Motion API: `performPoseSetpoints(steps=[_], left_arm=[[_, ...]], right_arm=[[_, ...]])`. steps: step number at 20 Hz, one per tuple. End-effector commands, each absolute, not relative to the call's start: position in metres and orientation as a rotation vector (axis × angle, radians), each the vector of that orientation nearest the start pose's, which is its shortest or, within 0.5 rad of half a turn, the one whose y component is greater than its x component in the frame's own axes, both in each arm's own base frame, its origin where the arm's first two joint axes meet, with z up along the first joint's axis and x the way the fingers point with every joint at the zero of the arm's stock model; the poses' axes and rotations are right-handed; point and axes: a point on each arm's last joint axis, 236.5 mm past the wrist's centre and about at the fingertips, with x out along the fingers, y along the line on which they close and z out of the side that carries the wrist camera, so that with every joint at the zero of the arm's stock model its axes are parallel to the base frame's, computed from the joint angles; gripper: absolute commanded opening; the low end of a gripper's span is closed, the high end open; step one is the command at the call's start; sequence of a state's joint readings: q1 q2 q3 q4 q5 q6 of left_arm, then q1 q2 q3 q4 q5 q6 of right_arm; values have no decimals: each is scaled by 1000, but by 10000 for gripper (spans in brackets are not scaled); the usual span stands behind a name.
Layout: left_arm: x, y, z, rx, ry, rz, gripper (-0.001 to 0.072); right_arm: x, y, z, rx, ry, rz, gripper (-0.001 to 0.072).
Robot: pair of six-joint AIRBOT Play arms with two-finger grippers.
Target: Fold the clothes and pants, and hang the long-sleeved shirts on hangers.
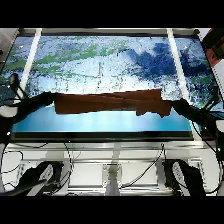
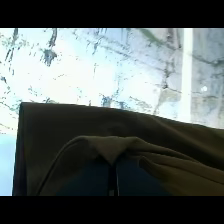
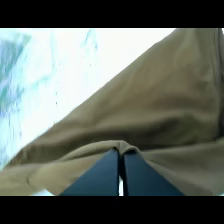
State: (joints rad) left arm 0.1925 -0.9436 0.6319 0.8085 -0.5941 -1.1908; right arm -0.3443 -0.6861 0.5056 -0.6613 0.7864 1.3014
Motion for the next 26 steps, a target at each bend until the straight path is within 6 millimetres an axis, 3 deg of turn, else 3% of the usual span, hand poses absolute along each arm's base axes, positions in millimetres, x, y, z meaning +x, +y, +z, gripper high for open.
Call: performPoseSetpoints(steps=[1, 6, 11, 12, 13, 14, 15, 17, 18, 19, 20, 23, 25, 26], left_arm=[[408, -19, -15, -549, 760, -8, 11], [423, -12, -46, -638, 758, 84, 12], [430, -5, -41, -626, 725, 104, 14], [432, -5, -38, -626, 719, 101, 44], [433, -6, -37, -627, 718, 98, 346], [433, -7, -36, -630, 720, 95, 718], [432, -8, -36, -624, 727, 86, 709], [428, -5, -33, -565, 746, 61, 703], [423, -2, -31, -529, 765, 44, 680], [416, 4, -29, -515, 797, 28, 602], [408, 11, -29, -513, 834, 21, 593], [378, 39, -39, -541, 999, 8, 597], [359, 42, -50, -592, 1138, -61, 607], [353, 41, -57, -602, 1200, -112, 647]], right_arm=[[374, 9, 31, 759, 624, -36, 7], [402, 25, -37, 802, 733, -121, 7], [435, 35, -45, 786, 764, -101, 8], [436, 35, -46, 785, 766, -102, 32], [436, 36, -47, 785, 773, -99, 234], [434, 38, -48, 787, 781, -92, 562], [433, 41, -48, 790, 794, -84, 694], [428, 46, -51, 792, 821, -66, 680], [427, 47, -51, 790, 827, -60, 680], [426, 48, -50, 781, 829, -54, 680], [426, 48, -48, 764, 828, -47, 679], [424, 45, -39, 701, 813, -28, 679], [425, 45, -30, 688, 793, -20, 680], [425, 45, -26, 687, 783, -17, 679]])
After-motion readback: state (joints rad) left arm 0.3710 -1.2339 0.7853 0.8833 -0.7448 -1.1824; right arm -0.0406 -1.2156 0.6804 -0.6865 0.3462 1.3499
